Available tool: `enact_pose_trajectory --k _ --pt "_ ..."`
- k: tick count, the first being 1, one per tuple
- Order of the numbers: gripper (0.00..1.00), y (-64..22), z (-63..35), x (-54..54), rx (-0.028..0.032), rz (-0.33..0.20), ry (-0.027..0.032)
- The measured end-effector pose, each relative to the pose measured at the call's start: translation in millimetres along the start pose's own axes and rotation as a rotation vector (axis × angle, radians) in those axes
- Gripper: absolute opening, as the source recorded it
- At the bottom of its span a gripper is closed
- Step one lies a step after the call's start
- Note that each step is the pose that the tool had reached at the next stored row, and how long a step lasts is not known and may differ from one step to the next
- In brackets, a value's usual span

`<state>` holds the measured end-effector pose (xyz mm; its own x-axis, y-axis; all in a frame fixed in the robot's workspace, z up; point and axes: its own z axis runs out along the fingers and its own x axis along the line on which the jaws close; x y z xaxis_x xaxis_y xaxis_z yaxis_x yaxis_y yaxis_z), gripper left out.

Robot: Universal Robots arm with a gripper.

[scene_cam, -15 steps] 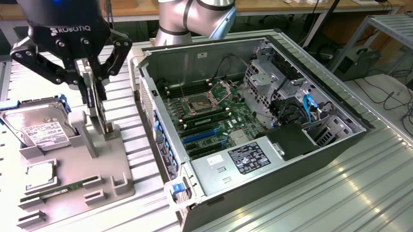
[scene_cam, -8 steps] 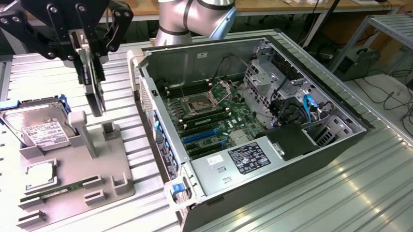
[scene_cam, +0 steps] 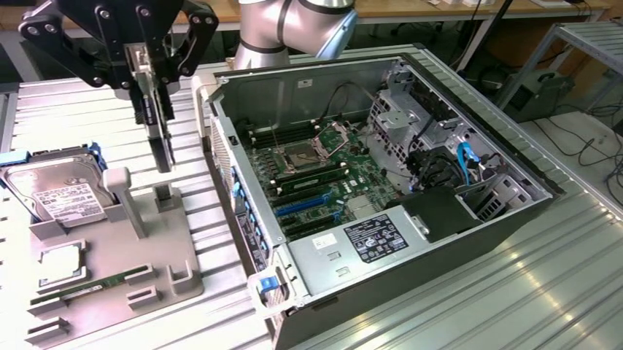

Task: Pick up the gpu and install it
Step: 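Pick up the gpu and move the gpu toward the slot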

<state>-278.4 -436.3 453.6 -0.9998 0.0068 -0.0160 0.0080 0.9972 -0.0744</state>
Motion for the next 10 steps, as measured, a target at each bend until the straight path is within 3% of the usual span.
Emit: enact_pose_trajectory --k 10 --pt "0.27 0.1 0.3 -13.3 0.0000 0.000 -0.0001"
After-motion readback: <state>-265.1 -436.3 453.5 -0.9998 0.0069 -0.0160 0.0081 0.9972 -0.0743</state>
